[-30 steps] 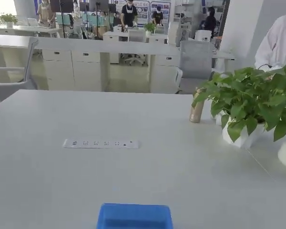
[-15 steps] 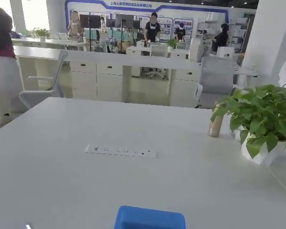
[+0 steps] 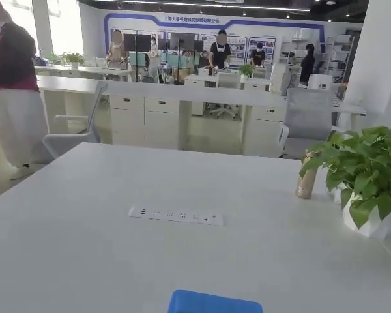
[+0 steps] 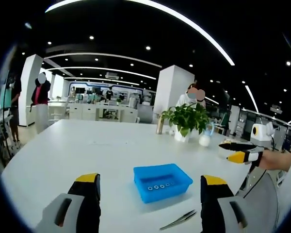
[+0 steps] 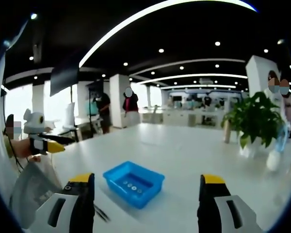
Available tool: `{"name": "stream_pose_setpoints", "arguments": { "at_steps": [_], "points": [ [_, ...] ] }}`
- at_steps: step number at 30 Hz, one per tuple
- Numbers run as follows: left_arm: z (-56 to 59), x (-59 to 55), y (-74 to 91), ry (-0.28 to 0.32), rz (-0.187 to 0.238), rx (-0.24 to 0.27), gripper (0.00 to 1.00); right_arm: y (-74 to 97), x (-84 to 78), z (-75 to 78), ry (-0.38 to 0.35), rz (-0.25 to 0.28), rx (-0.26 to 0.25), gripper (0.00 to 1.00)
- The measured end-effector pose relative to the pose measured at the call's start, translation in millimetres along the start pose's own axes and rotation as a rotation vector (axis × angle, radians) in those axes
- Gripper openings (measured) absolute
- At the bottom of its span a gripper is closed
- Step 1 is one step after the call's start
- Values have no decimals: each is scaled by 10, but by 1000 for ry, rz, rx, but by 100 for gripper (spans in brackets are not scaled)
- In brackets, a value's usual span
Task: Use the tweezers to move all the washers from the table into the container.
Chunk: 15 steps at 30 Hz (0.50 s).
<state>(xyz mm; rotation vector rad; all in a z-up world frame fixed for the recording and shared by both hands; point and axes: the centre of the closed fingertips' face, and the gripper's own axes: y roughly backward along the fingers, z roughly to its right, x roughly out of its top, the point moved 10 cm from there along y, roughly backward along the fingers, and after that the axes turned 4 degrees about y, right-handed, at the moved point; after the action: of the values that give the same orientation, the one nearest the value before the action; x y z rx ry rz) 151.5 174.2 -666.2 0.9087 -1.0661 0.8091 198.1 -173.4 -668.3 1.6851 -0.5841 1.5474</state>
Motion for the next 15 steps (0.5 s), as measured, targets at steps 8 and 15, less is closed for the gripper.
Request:
{"name": "stream_pose_setpoints", "arguments": {
  "at_steps": [8, 15],
  "points": [
    [-97, 46, 74, -6, 74, 65, 99, -22, 26, 17, 27, 12, -33, 97],
    [-152, 34, 124, 3, 74, 102, 99, -44, -19, -12, -15, 4, -16, 99]
  ]
}}
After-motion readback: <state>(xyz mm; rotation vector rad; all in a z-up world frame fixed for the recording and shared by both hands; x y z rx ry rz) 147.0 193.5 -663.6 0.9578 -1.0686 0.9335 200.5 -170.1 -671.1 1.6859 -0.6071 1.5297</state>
